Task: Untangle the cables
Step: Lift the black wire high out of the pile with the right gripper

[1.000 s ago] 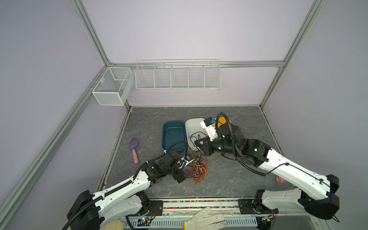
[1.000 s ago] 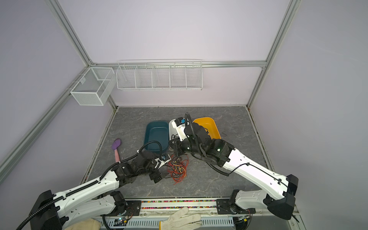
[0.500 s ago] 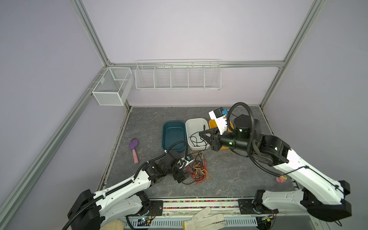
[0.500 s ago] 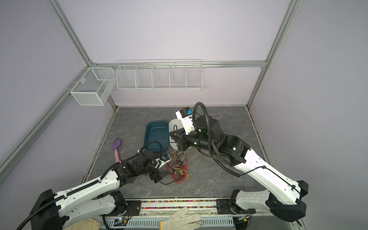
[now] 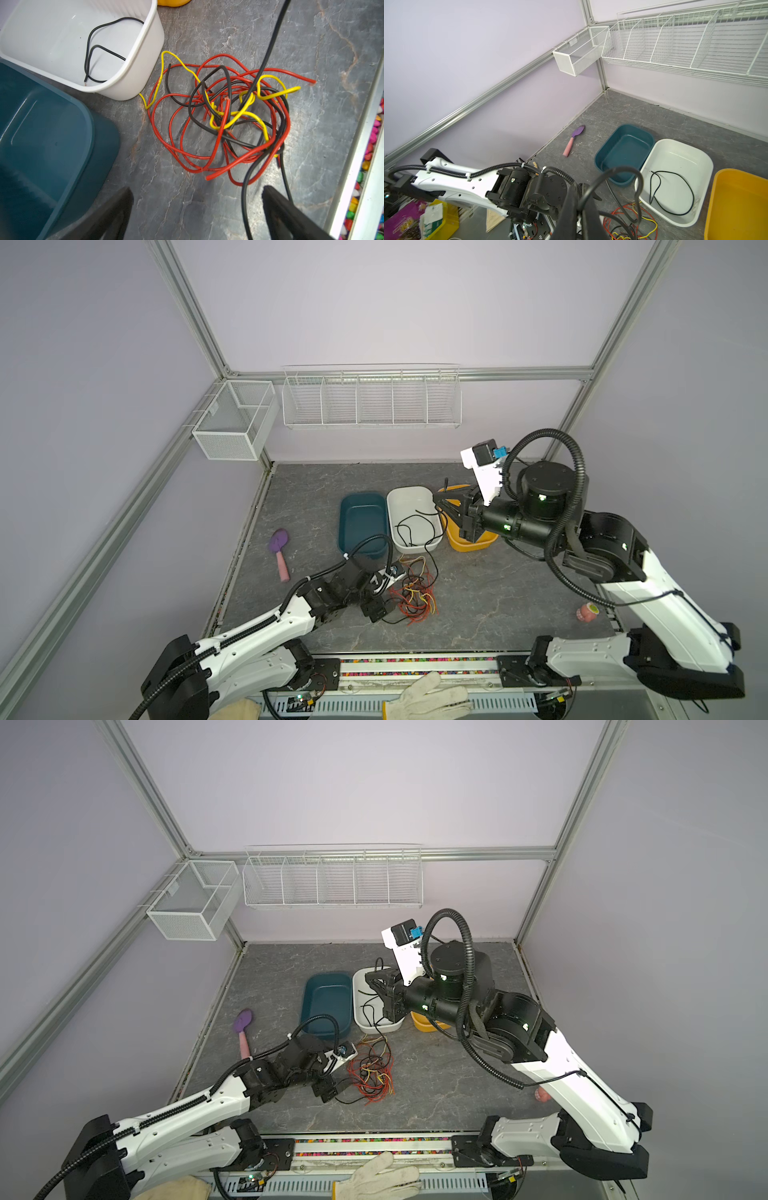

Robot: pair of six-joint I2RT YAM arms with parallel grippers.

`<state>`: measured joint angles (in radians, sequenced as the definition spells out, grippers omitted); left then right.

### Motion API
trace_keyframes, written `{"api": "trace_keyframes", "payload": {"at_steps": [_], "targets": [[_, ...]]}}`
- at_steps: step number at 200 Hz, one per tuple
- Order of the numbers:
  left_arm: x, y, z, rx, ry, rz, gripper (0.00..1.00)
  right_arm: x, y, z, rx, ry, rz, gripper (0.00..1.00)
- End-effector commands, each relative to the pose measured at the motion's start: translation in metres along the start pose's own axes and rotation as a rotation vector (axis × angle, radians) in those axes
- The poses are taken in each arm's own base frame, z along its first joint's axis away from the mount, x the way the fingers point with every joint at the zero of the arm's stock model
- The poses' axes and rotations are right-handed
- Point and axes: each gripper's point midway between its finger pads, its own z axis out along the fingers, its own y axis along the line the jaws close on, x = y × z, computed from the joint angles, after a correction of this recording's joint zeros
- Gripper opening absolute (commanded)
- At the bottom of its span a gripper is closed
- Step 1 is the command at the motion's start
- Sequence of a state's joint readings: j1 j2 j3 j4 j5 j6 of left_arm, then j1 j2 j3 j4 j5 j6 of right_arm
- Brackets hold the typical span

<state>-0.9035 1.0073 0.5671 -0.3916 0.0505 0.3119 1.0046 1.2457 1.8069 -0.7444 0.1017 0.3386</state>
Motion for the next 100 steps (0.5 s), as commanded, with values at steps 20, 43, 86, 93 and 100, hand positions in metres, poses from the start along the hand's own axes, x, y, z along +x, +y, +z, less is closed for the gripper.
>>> {"api": "trace_keyframes", "payload": {"at_steps": [20,43,86,93,100], "targets": [[-0.007,-0.001,-0.003,0.011,-0.007,0.022,0.97,-0.016,-0.023,-0.001,0.128,-0.004,-0.07,0.07],[-0.008,-0.001,-0.003,0.011,-0.009,0.022,0.97,-0.033,-0.03,-0.004,0.151,-0.027,-0.069,0.07],[-0.007,-0.001,-0.003,0.008,-0.006,0.022,0.97,-0.065,-0.031,-0.012,0.164,-0.074,-0.073,0.07],[-0.006,-0.001,-0.003,0.008,-0.004,0.023,0.97,-0.072,-0.029,-0.015,0.156,-0.092,-0.074,0.07],[-0.007,-0.001,-0.003,0.009,-0.005,0.023,0.97,-0.072,-0.029,-0.016,0.161,-0.077,-0.072,0.07]]}}
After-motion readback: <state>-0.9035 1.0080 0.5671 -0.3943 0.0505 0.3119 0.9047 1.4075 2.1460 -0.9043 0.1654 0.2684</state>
